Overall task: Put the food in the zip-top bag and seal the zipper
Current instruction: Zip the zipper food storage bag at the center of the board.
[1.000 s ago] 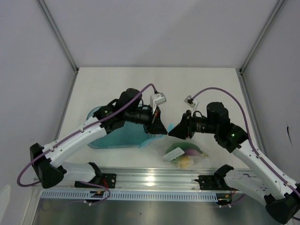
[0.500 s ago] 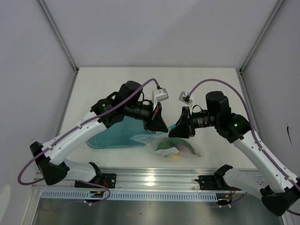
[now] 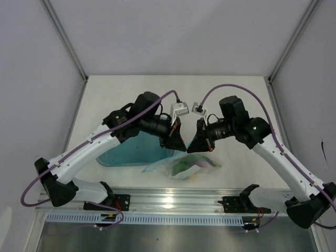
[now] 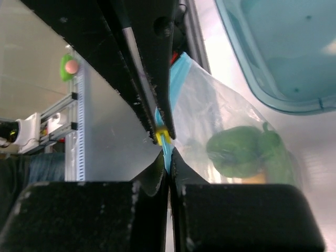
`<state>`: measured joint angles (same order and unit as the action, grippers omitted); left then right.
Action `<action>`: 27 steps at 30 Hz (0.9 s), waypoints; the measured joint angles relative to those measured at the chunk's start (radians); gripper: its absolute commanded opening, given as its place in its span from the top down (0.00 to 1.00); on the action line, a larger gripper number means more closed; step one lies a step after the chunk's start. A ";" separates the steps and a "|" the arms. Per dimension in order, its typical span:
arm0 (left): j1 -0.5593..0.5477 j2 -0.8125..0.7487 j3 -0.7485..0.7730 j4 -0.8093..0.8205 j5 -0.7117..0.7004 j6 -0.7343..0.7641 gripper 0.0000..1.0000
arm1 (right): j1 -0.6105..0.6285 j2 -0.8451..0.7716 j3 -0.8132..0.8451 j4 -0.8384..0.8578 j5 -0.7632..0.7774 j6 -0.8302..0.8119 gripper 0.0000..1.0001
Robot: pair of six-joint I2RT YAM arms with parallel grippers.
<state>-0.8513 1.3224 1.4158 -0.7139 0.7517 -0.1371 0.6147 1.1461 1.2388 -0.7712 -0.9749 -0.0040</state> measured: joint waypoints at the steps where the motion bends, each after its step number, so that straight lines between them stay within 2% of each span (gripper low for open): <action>1: 0.001 0.000 0.000 -0.002 0.000 0.000 1.00 | 0.008 -0.002 0.002 0.001 0.027 0.004 1.00; 8: 0.010 0.013 -0.004 0.037 -0.065 -0.002 1.00 | 0.036 -0.074 -0.019 0.087 0.365 0.183 1.00; 14: 0.013 0.009 -0.056 0.088 -0.100 -0.017 1.00 | 0.031 -0.126 -0.047 0.149 0.544 0.314 1.00; 20: 0.013 -0.019 -0.110 0.108 -0.132 -0.031 1.00 | -0.034 -0.170 -0.078 0.209 0.591 0.403 1.00; 27: 0.013 -0.085 -0.194 0.105 -0.173 -0.047 0.99 | -0.211 -0.237 -0.132 0.256 0.552 0.476 1.00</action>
<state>-0.8387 1.2369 1.2221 -0.6090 0.5785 -0.1844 0.4042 0.9092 1.1069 -0.5156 -0.4232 0.4721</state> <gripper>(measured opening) 0.034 0.003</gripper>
